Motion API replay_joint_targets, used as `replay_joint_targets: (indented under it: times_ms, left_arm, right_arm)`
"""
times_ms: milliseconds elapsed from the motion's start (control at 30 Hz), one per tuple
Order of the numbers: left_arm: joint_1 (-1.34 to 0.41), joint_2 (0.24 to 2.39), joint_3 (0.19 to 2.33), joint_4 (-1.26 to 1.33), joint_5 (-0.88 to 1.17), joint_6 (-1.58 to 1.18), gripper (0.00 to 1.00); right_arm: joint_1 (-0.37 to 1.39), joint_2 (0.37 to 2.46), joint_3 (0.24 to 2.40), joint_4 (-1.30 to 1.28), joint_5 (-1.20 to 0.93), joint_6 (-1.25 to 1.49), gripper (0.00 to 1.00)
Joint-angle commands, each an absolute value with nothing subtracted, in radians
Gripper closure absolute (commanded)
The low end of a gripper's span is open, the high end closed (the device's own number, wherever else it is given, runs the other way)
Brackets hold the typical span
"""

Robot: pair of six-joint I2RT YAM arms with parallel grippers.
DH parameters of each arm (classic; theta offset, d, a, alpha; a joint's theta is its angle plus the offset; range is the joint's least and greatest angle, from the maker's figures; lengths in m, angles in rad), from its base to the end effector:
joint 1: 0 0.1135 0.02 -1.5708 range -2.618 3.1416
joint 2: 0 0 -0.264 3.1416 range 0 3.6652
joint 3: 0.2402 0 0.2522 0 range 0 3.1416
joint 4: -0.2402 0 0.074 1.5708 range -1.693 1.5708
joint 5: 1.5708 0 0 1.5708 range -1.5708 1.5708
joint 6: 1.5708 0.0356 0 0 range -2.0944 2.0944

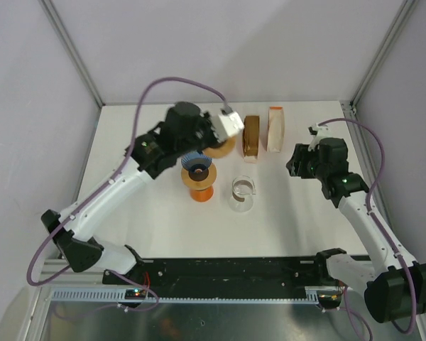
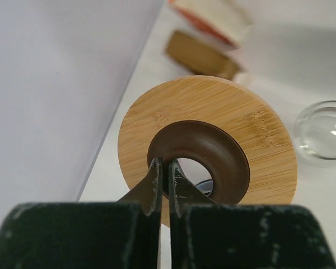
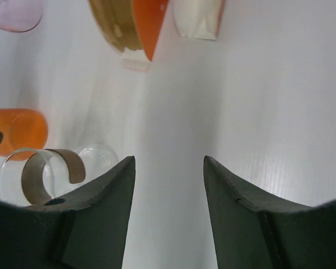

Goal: Place the coffee filter in the dripper

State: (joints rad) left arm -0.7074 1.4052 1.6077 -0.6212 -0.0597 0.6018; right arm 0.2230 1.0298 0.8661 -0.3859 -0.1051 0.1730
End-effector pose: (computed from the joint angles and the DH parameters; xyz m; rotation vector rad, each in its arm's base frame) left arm 0.2328 -0.1962 0.4374 1.1800 1.6008 -0.0089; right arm 0.2223 0.0542 0.3019 -0.1163 2.1333 0.3454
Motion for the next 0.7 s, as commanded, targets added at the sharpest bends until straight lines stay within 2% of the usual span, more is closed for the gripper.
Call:
replay_joint_targets:
  times_ms: [0, 267, 667]
  left_arm:
    - [-0.87, 1.422, 1.585, -0.604, -0.092, 0.644, 1.0]
    - [-1.01, 1.549, 1.58, -0.646, -0.048, 0.659, 1.0]
    - [-1.037, 1.692, 1.562, -0.658, -0.083, 0.691, 1.0]
  right_arm:
    - [0.168, 0.997, 0.913, -0.432, -0.086, 0.183, 0.43]
    - [0.143, 0.956, 0.912, -0.455, -0.101, 0.164, 0.42]
    - [0.141, 0.942, 0.91, -0.466, -0.108, 0.144, 0.41]
